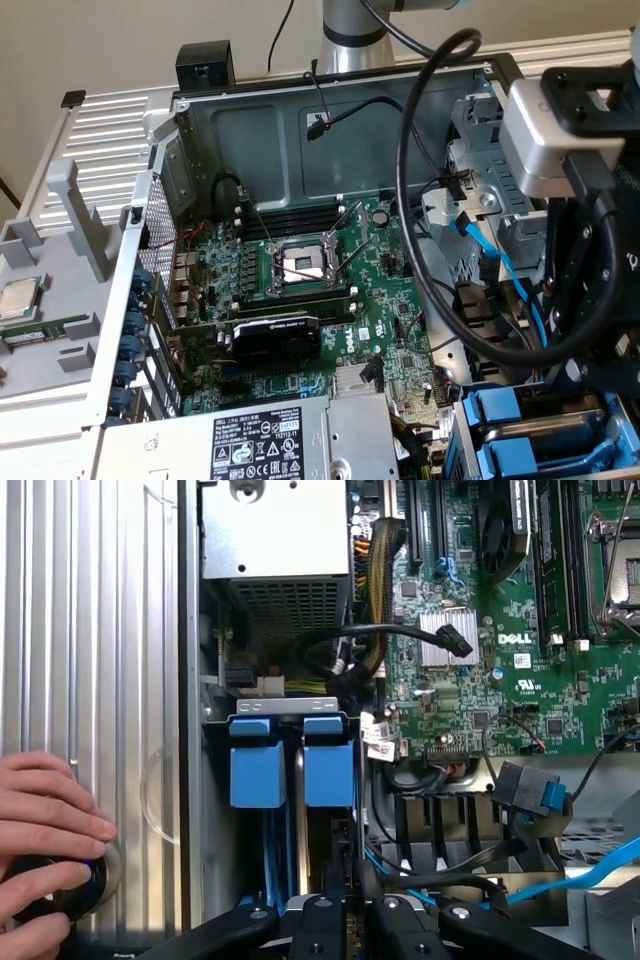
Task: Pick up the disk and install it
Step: 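Insert the first disk wire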
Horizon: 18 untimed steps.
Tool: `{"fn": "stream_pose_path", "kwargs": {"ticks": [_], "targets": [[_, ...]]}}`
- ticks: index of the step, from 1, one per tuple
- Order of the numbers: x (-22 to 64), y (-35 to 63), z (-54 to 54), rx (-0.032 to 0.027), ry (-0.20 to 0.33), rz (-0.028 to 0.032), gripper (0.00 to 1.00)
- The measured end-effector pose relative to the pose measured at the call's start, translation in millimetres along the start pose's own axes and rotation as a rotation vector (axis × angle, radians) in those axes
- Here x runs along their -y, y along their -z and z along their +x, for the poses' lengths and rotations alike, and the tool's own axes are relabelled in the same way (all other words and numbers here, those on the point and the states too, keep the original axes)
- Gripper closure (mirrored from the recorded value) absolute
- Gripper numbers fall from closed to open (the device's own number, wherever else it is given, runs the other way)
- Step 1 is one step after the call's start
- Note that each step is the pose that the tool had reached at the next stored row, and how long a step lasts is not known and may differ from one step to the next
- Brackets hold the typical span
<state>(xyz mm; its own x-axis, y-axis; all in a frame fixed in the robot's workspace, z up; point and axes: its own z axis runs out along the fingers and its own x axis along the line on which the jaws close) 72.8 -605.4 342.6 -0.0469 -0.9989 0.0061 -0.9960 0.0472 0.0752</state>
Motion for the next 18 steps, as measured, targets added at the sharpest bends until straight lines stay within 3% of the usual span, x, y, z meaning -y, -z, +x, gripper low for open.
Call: {"fn": "stream_pose_path", "kwargs": {"ticks": [18], "targets": [[-0.3, -1.3, 0.0, 0.0042, -0.007, 0.0001, 0.83]]}}
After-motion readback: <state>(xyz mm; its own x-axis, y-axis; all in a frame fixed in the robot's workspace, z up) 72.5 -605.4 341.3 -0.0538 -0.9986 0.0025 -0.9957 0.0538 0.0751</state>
